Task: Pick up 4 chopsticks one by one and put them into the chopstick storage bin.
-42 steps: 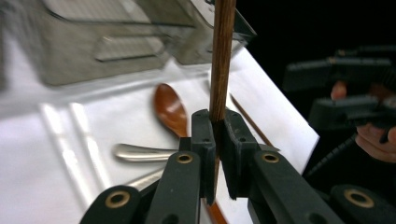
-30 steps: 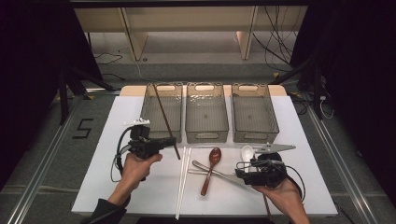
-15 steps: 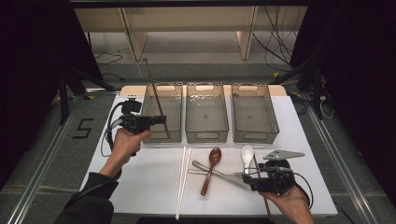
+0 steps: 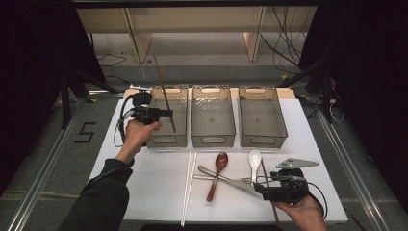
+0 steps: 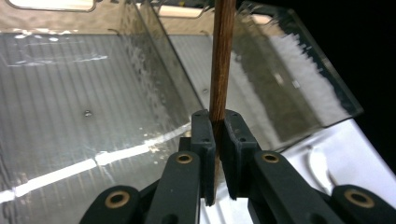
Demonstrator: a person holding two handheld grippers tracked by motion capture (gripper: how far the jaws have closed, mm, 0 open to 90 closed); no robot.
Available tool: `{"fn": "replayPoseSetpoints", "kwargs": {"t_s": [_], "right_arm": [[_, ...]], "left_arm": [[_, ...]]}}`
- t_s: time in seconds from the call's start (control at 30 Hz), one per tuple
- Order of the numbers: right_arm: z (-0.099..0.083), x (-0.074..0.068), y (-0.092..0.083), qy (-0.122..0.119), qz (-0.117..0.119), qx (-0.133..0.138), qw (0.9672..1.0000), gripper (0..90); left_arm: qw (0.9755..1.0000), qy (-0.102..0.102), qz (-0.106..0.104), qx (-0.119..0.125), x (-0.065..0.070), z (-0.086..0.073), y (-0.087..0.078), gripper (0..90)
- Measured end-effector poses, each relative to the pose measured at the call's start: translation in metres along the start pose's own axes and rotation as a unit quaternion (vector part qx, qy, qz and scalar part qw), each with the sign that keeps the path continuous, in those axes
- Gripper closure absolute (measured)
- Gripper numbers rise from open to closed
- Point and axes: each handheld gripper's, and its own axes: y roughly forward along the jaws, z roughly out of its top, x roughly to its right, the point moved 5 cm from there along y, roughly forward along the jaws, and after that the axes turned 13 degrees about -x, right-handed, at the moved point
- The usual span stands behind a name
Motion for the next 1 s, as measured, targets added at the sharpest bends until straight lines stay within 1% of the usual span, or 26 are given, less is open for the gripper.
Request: {"fn": "replayPoseSetpoints", "kwargs": {"t_s": [0.07, 0.23, 0.33, 0.43, 0.53, 0.6, 0.7, 0.93, 0.97, 1.0], "right_arm": [[-0.001, 0.000, 0.000, 0.003, 0.001, -0.001, 1.0000, 25.3], [-0.004, 0.001, 0.001, 0.001, 0.001, -0.003, 1.0000, 25.3], [-0.005, 0.001, 0.002, 0.002, 0.002, -0.005, 1.0000, 25.4], [-0.005, 0.000, 0.002, 0.000, 0.004, -0.004, 1.0000, 25.4], [-0.005, -0.001, 0.003, -0.002, 0.005, -0.004, 1.0000, 25.4], [-0.005, -0.002, 0.003, -0.002, 0.004, -0.006, 1.0000, 25.5], [-0.006, -0.001, 0.004, -0.003, 0.005, -0.007, 1.0000, 25.6], [-0.005, -0.002, 0.005, -0.003, 0.006, -0.008, 0.9999, 25.6], [-0.005, -0.002, 0.005, -0.002, 0.007, -0.009, 0.9999, 25.6], [-0.005, -0.002, 0.006, -0.004, 0.006, -0.008, 0.9999, 25.7]], "left_arm": [[1.0000, -0.009, 0.003, -0.001, -0.002, 0.002, 0.005, 83.8], [0.9997, -0.025, 0.001, -0.008, -0.006, 0.006, 0.017, 83.7], [0.9994, -0.030, 0.006, -0.019, -0.008, 0.006, 0.024, 83.7], [0.9989, -0.040, 0.006, -0.023, -0.010, 0.006, 0.030, 83.7], [0.9984, -0.046, 0.014, -0.029, -0.013, 0.005, 0.036, 83.6], [0.9981, -0.052, 0.012, -0.030, -0.015, 0.004, 0.037, 83.6], [0.9978, -0.053, 0.014, -0.038, -0.016, 0.002, 0.041, 83.5], [0.9966, -0.064, 0.018, -0.048, -0.022, -0.001, 0.048, 82.8], [0.9966, -0.063, 0.019, -0.049, -0.023, -0.002, 0.048, 82.6], [0.9966, -0.065, 0.018, -0.048, -0.023, -0.002, 0.049, 82.4]]}}
